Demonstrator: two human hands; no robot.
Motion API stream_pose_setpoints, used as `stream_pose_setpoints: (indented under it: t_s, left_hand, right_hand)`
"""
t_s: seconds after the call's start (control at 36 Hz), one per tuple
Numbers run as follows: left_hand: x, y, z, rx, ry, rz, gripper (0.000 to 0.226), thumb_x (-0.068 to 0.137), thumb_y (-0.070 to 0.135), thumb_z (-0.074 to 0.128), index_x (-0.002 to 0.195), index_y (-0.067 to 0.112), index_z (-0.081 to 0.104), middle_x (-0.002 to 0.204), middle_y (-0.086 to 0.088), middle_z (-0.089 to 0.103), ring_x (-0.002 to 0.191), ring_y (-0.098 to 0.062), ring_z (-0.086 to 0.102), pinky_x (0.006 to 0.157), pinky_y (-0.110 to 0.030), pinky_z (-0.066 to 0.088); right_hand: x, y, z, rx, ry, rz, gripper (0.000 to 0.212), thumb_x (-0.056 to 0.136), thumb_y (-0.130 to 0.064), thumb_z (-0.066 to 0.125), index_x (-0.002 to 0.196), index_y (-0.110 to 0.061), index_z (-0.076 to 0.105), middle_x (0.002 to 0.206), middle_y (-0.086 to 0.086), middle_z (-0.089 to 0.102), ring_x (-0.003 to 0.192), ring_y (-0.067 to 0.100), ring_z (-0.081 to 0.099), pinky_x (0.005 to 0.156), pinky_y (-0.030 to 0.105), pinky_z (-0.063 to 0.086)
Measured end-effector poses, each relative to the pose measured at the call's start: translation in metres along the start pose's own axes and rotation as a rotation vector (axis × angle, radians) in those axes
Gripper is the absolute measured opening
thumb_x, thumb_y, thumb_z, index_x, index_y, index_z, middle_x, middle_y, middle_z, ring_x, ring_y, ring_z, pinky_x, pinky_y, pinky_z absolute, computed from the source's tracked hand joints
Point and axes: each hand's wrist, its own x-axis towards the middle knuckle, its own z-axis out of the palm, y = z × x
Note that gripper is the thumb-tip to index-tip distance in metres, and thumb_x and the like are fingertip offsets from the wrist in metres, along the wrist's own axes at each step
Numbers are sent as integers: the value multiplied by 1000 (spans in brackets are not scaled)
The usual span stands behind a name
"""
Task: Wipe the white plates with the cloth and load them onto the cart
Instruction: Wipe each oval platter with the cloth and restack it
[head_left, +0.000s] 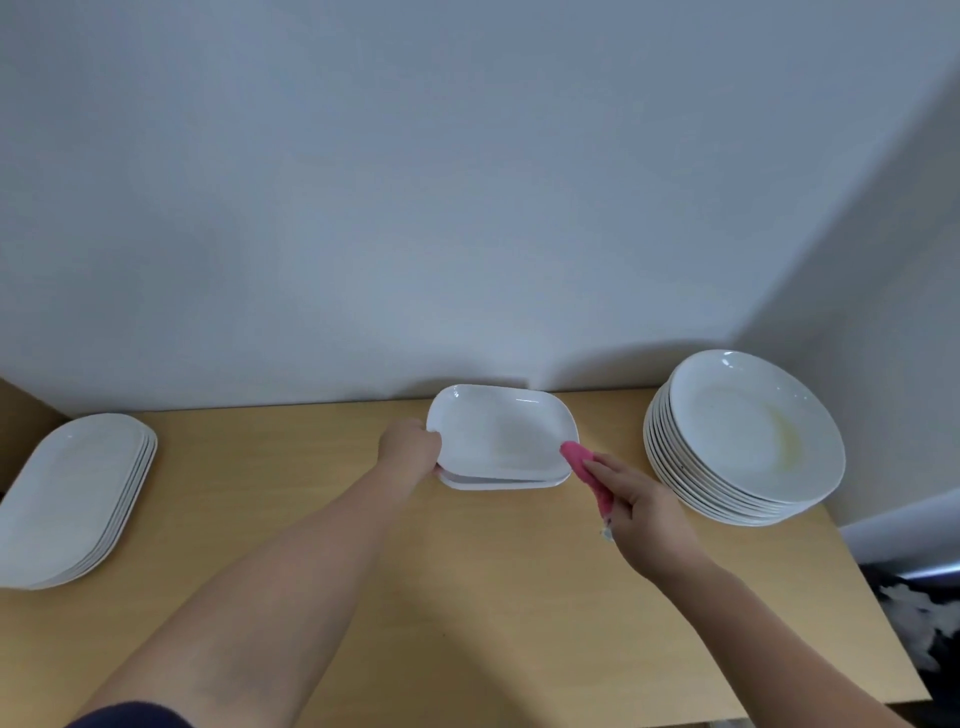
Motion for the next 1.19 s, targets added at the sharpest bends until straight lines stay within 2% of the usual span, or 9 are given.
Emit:
stream_pose_setpoints:
  t_s: [0.28, 0.44, 0.56, 0.64, 0.72, 0.92, 1.03, 1.11, 1.19]
  left_hand:
    - [-17, -7, -18, -81, -25, 118, 27, 83, -1, 44, 101, 17, 54, 91, 2, 59, 83, -24, 65, 68, -41, 61]
    - [-27, -36, -51, -128, 15, 106, 33, 85, 2, 47, 113, 17, 52, 104, 0, 58, 84, -20, 66, 73, -45, 61]
    - [-35, -66, -80, -176, 42, 73, 31, 86, 3, 48, 113, 18, 53, 102, 2, 59, 84, -19, 67, 72, -43, 61]
    - [-42, -90, -102, -200, 74, 51, 28, 87, 3, 49, 110, 20, 52, 101, 1, 59, 83, -19, 66, 72, -43, 61]
    - [-50, -115, -124, -200, 82, 32, 27, 87, 4, 49, 108, 21, 51, 101, 0, 59, 84, -20, 66, 71, -43, 62]
    - [-59, -160, -152, -212, 77, -40, 27, 87, 3, 48, 107, 19, 52, 102, -3, 60, 85, -23, 66, 69, -45, 61]
    - [-60, -173, -156, -195, 67, -58, 28, 87, 4, 48, 110, 19, 52, 102, -2, 60, 84, -21, 66, 69, -43, 61]
    - [-59, -177, -157, -177, 56, -54, 26, 87, 5, 48, 108, 20, 52, 100, 0, 59, 83, -19, 65, 71, -44, 61]
    - [-58, -179, -156, -180, 53, -56, 25, 87, 5, 48, 107, 20, 52, 99, 1, 59, 83, -18, 64, 71, -45, 61]
  right_hand:
    - [-4, -21, 3, 14, 20, -33, 55, 89, 16, 42, 129, -16, 61, 133, -16, 56, 92, -3, 53, 98, 35, 47]
    - [-3, -42, 10, 0, 40, -91, 60, 89, 15, 40, 129, -25, 61, 96, -41, 57, 83, -15, 53, 90, 22, 41]
    - [1, -63, 29, 29, 47, -127, 57, 90, 17, 38, 128, -19, 61, 112, -38, 56, 103, -18, 53, 96, 20, 42]
    - [2, -76, 50, 10, -5, -141, 59, 90, 17, 36, 131, -20, 60, 96, -39, 57, 89, -15, 54, 86, 9, 41]
    - [1, -88, 73, 18, -40, -146, 61, 90, 16, 35, 130, -22, 61, 102, -32, 59, 83, -14, 53, 75, 3, 39]
    - [0, -111, 128, 8, -114, -148, 55, 91, 15, 36, 132, -15, 59, 136, -7, 56, 96, 1, 48, 86, 20, 40]
    - [-3, -120, 152, 7, -162, -152, 55, 93, 9, 40, 132, -24, 59, 127, -18, 58, 95, -4, 52, 95, 19, 40]
    - [-1, -121, 169, -45, -191, -170, 56, 92, 12, 40, 132, -22, 59, 139, -18, 51, 125, -6, 46, 109, 14, 30]
    - [3, -117, 183, -86, -195, -170, 55, 91, 13, 42, 131, -19, 60, 135, -29, 45, 125, -13, 41, 102, 1, 24]
